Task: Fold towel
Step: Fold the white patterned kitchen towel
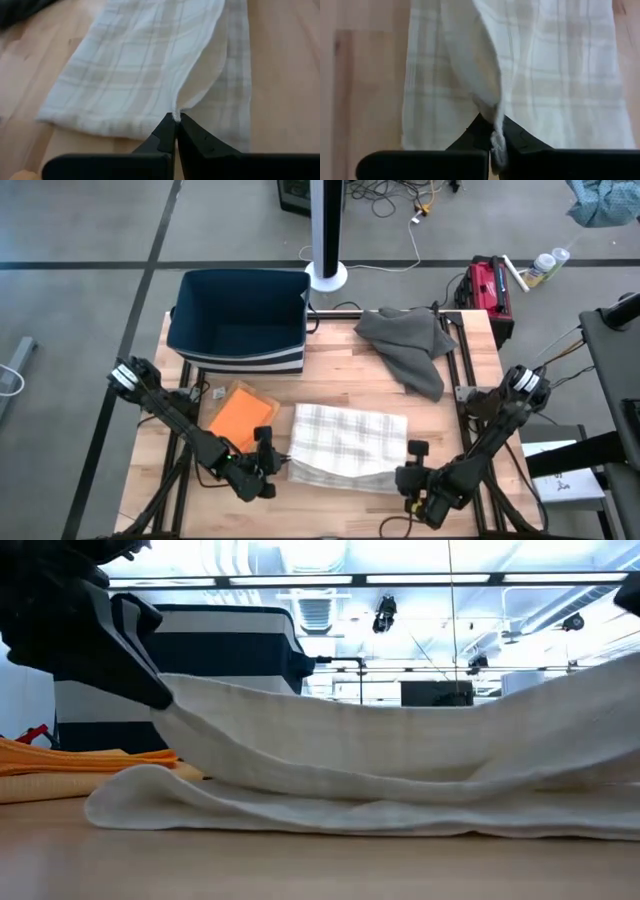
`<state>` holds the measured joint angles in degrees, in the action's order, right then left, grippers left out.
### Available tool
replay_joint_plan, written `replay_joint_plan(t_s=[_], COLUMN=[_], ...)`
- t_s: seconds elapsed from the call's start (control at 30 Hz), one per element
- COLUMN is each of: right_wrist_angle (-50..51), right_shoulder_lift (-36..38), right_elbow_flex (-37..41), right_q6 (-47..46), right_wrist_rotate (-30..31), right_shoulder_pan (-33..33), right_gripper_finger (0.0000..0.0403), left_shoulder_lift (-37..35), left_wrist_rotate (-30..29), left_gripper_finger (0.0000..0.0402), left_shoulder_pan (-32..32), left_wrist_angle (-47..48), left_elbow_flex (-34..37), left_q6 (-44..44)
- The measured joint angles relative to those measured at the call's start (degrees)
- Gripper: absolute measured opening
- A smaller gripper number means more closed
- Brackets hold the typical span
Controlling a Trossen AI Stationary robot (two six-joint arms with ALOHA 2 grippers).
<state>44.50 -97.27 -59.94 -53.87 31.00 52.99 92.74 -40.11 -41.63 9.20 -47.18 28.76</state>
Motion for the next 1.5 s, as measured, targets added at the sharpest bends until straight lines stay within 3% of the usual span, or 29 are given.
replay_joint_plan(t_s=[0.37,0.67,0.97,1.1,1.3,1.5], right_wrist_angle=[2.66,0.99,9.62,22.27,45.95,42.46], right_shoulder_lift=[-0.14,-1.3,-1.29,-0.39,5.81,17.94], right_elbow_flex=[-6.19,-6.4,-2.03,-2.12,-5.41,-5.68], right_q6=[1.88,0.48,2.43,1.97,-7.23,-1.61], right_wrist_rotate=[0.06,-1.02,4.58,6.22,18.68,28.24], right_shoulder_pan=[2.62,3.8,-1.68,-5.91,-11.21,-16.54], right_gripper_finger=[0.0002,0.0002,0.0002,0.0002,0.0002,0.0002], left_shoulder_lift=[-3.66,-0.86,1.39,1.17,-0.79,-10.5], left_wrist_rotate=[2.81,5.33,3.69,-1.05,-0.89,0.56], left_gripper_finger=[0.0,0.0,0.0,0.0,0.0,0.0], left_shoulder_pan=[-1.55,-3.37,-1.32,2.26,14.81,22.83], left_wrist_angle=[-0.24,-5.77,-5.4,-4.93,-6.28,-3.72], left_elbow_flex=[-0.02,-0.02,0.02,0.04,0.07,-2.94], left_q6=[1.49,0.94,1.52,1.57,-6.96,-16.91])
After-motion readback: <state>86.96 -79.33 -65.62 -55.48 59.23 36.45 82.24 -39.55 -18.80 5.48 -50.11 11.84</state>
